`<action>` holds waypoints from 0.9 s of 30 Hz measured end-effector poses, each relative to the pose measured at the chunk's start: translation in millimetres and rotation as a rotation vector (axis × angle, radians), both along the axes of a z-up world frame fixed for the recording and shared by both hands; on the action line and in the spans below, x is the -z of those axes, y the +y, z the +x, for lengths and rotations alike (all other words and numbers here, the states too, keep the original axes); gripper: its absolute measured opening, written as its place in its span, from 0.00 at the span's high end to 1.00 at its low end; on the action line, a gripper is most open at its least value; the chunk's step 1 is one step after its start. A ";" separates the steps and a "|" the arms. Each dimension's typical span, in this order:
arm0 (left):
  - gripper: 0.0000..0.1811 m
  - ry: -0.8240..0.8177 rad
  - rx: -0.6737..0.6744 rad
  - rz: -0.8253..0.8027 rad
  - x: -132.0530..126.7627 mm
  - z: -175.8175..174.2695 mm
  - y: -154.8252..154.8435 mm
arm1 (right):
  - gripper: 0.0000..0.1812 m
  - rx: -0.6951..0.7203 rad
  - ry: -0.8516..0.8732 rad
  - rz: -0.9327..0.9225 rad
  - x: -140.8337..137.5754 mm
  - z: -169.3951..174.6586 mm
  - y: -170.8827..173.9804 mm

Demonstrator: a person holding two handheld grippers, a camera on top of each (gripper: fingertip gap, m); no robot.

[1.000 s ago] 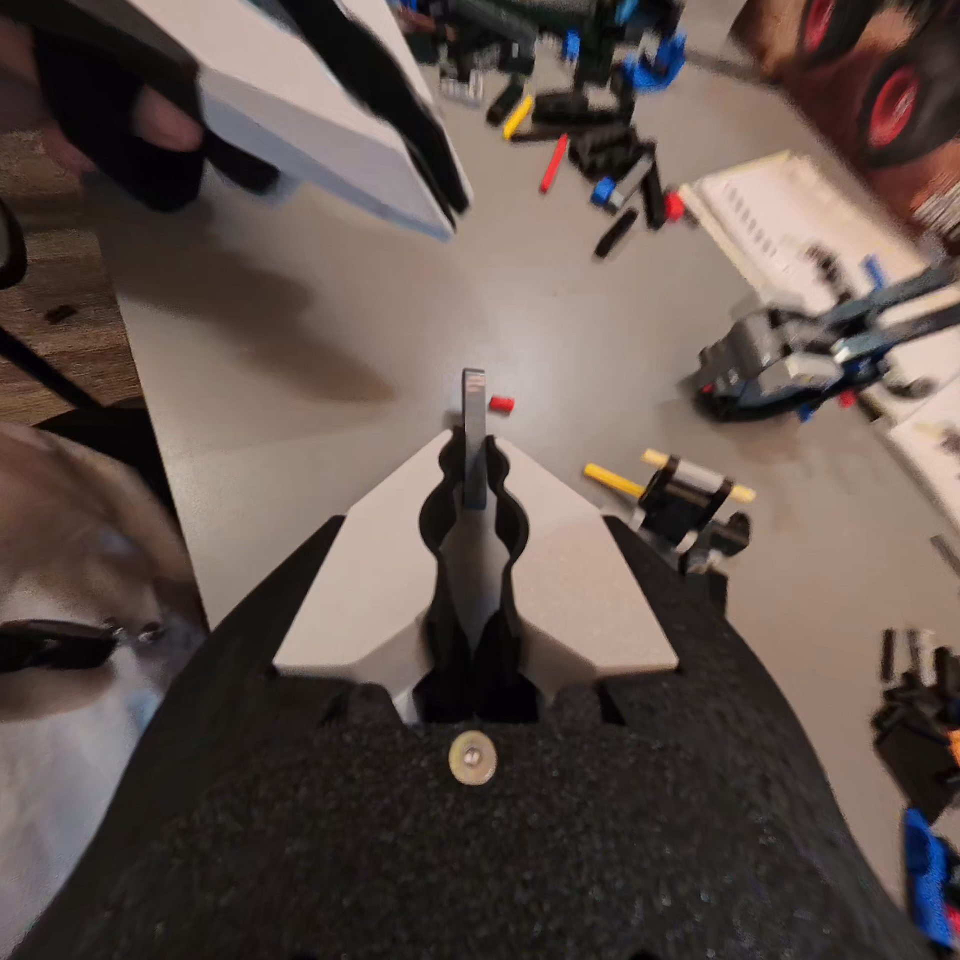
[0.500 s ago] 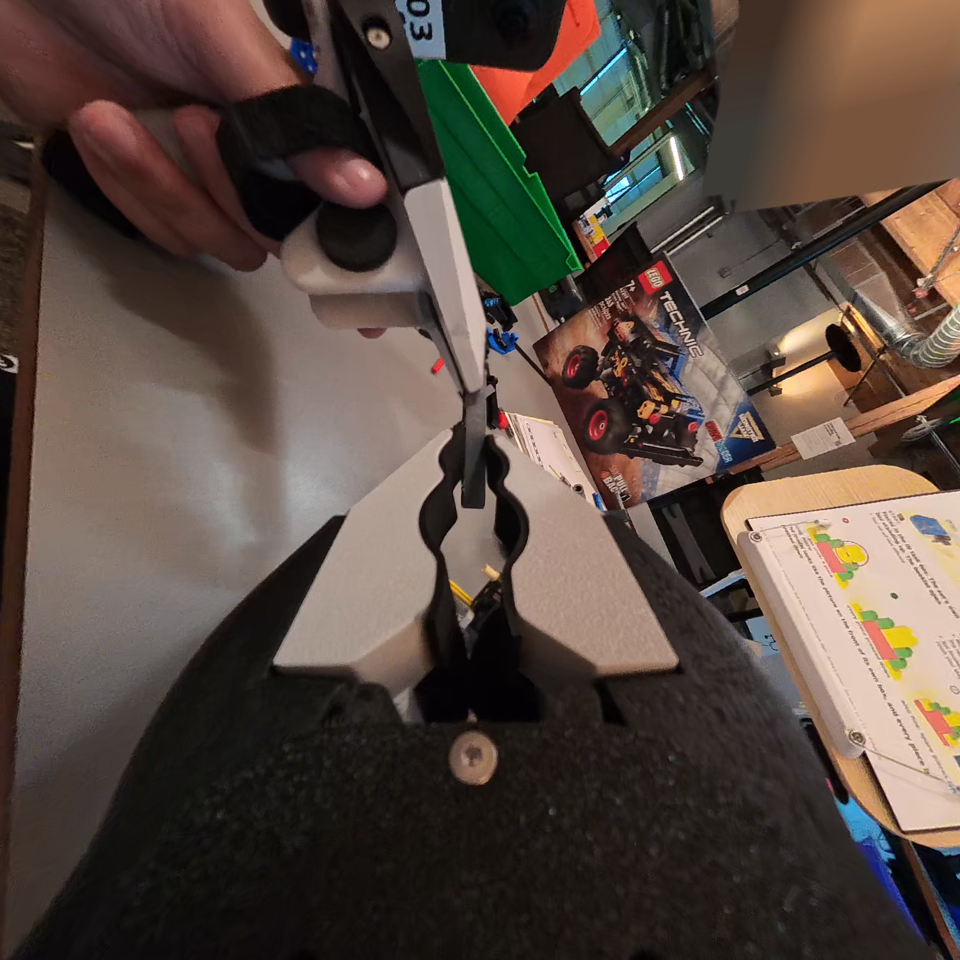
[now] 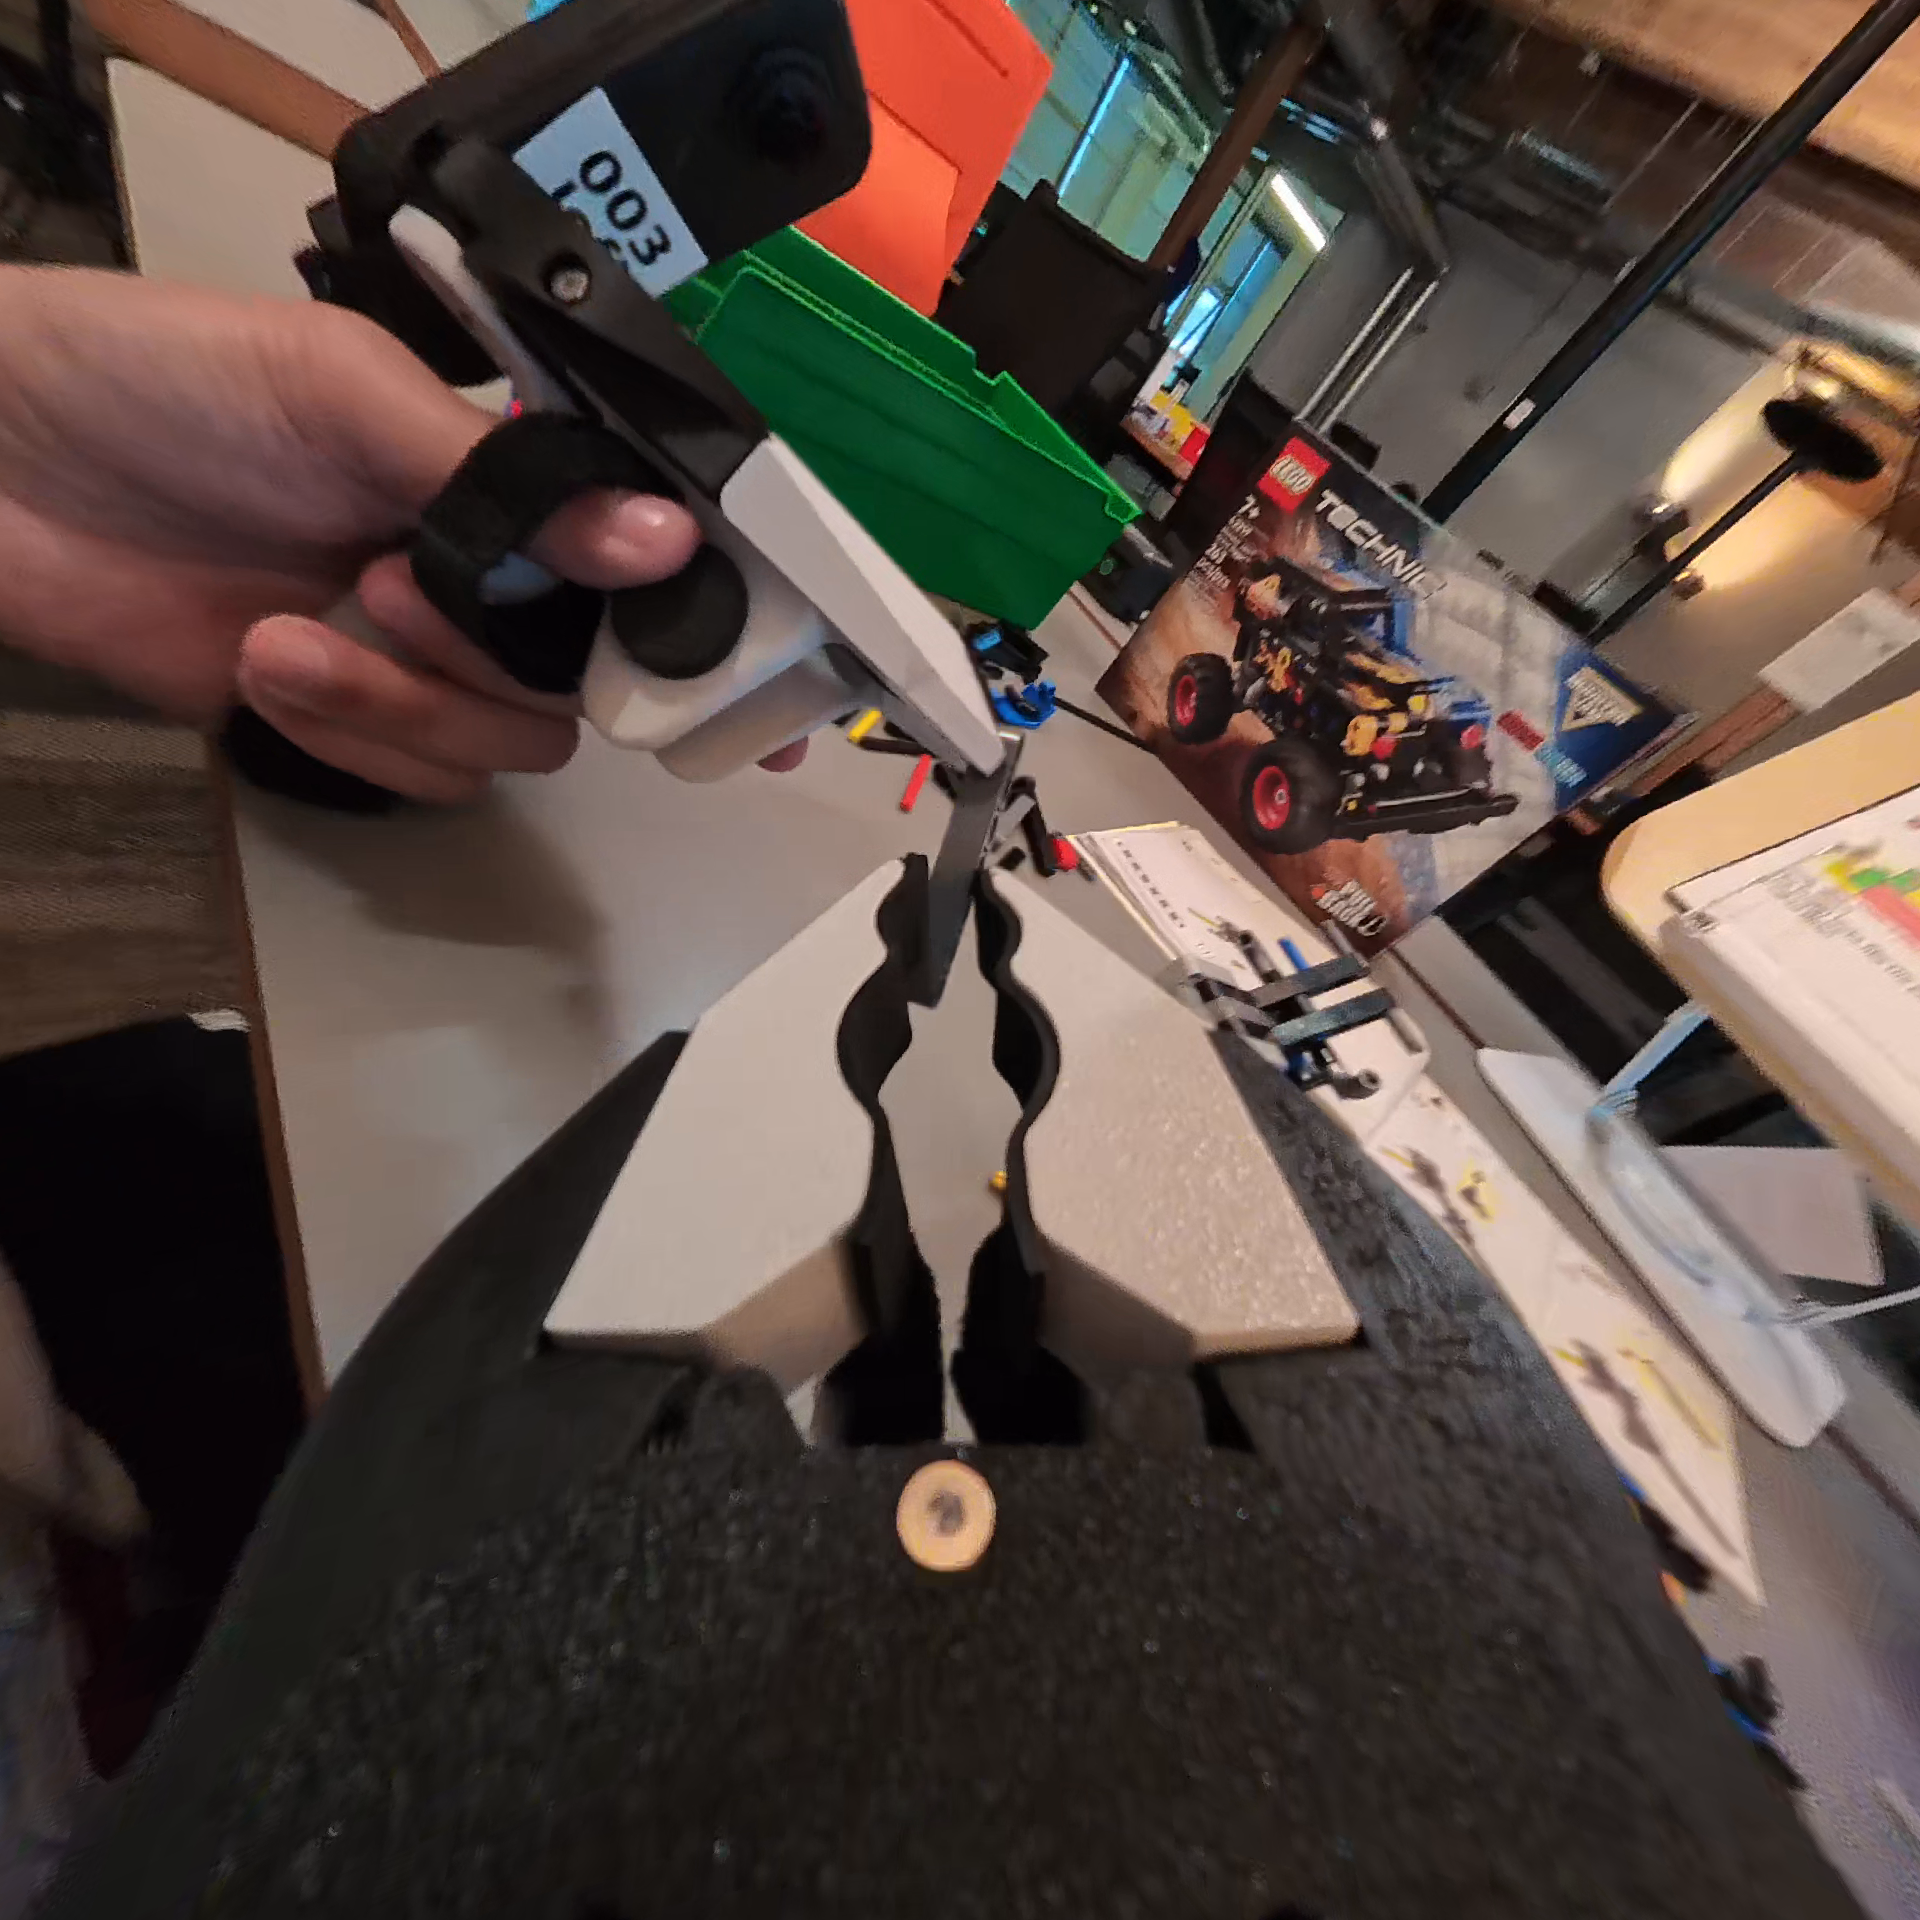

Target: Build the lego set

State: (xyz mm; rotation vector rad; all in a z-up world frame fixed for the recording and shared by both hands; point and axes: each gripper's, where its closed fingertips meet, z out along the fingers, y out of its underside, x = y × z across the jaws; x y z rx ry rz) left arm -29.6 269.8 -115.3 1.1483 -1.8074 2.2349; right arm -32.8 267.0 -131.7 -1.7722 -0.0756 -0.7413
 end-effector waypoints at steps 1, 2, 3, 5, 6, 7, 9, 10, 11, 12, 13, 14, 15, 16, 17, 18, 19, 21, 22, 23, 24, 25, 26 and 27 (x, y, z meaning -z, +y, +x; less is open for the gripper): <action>0.97 -0.007 0.000 -0.007 -1.2 -0.4 0.9 | 0.95 -0.005 0.036 0.012 -0.2 -0.1 -0.9; 0.97 -0.024 -0.002 -0.024 -4.6 -1.0 2.5 | 0.94 -0.014 0.069 0.012 1.5 -0.5 -1.5; 0.97 -0.037 -0.003 -0.035 -6.8 -1.8 3.8 | 0.90 -0.022 0.098 -0.002 5.4 -0.6 -1.9; 0.97 -0.062 0.029 -0.039 -9.6 -6.6 1.5 | 0.85 -0.023 0.145 -0.013 11.5 0.9 -2.0; 0.97 -0.088 0.054 -0.034 -11.6 -10.5 -1.2 | 0.84 -0.049 0.178 -0.001 11.8 -2.5 -0.2; 0.97 -0.109 0.072 -0.018 -12.2 -13.3 -3.4 | 0.85 -0.091 0.223 0.021 10.0 -8.7 2.0; 0.97 -0.138 0.111 0.010 -12.5 -17.4 -5.3 | 0.92 -0.150 0.313 0.036 8.3 -17.8 4.0; 0.97 -0.143 0.129 0.015 -12.2 -18.7 -5.3 | 0.93 -0.160 0.337 0.036 8.5 -18.4 3.7; 0.97 -0.137 0.136 0.020 -11.0 -18.1 -5.0 | 0.93 -0.160 0.359 0.027 9.8 -17.0 3.3; 0.97 -0.120 0.131 0.020 -9.5 -15.3 -4.5 | 0.94 -0.143 0.376 0.011 11.7 -13.1 2.6; 0.97 -0.102 0.119 0.008 -8.9 -11.8 -4.2 | 0.94 -0.108 0.377 0.007 11.4 -6.9 1.3; 0.97 -0.085 0.102 -0.011 -9.2 -8.3 -3.8 | 0.95 -0.072 0.360 0.013 9.4 -0.8 -0.2; 0.97 -0.064 0.084 -0.022 -8.4 -4.8 -3.8 | 0.95 -0.043 0.343 0.009 8.8 3.6 -1.2; 0.95 -0.041 0.069 -0.018 -5.4 -2.0 -5.4 | 0.95 -0.014 0.326 0.005 8.8 7.3 -1.9; 0.91 -0.020 0.050 -0.005 -2.2 0.9 -7.3 | 0.95 0.022 0.308 0.010 8.0 11.8 -3.1; 0.88 -0.014 0.033 0.001 -1.1 2.7 -9.4 | 0.95 0.032 0.304 0.014 7.8 12.4 -2.7; 0.88 -0.021 0.025 -0.006 -2.4 2.7 -11.8 | 0.95 0.020 0.329 0.016 9.7 9.5 -0.7; 0.88 -0.041 0.030 -0.038 -7.0 0.7 -15.9 | 0.95 -0.023 0.442 0.080 9.4 4.0 2.9; 0.88 -0.055 0.046 -0.067 -10.8 -1.3 -16.8 | 0.95 -0.072 0.535 0.135 6.5 -1.2 4.8; 0.88 -0.064 0.071 -0.102 -14.9 -3.7 -16.7 | 0.95 -0.130 0.644 0.200 1.2 -6.2 5.9; 0.88 -0.063 0.100 -0.136 -18.4 -5.5 -16.3 | 0.95 -0.205 0.757 0.274 -6.7 -12.4 6.4; 0.88 -0.063 0.131 -0.169 -22.1 -7.3 -15.8 | 0.95 -0.279 0.866 0.351 -16.2 -17.2 5.6; 0.89 -0.062 0.155 -0.199 -25.4 -8.2 -15.1 | 0.95 -0.335 0.963 0.412 -23.1 -19.0 4.4; 0.92 -0.062 0.178 -0.220 -27.7 -8.9 -15.4 | 0.95 -0.388 1.048 0.456 -27.7 -21.0 3.7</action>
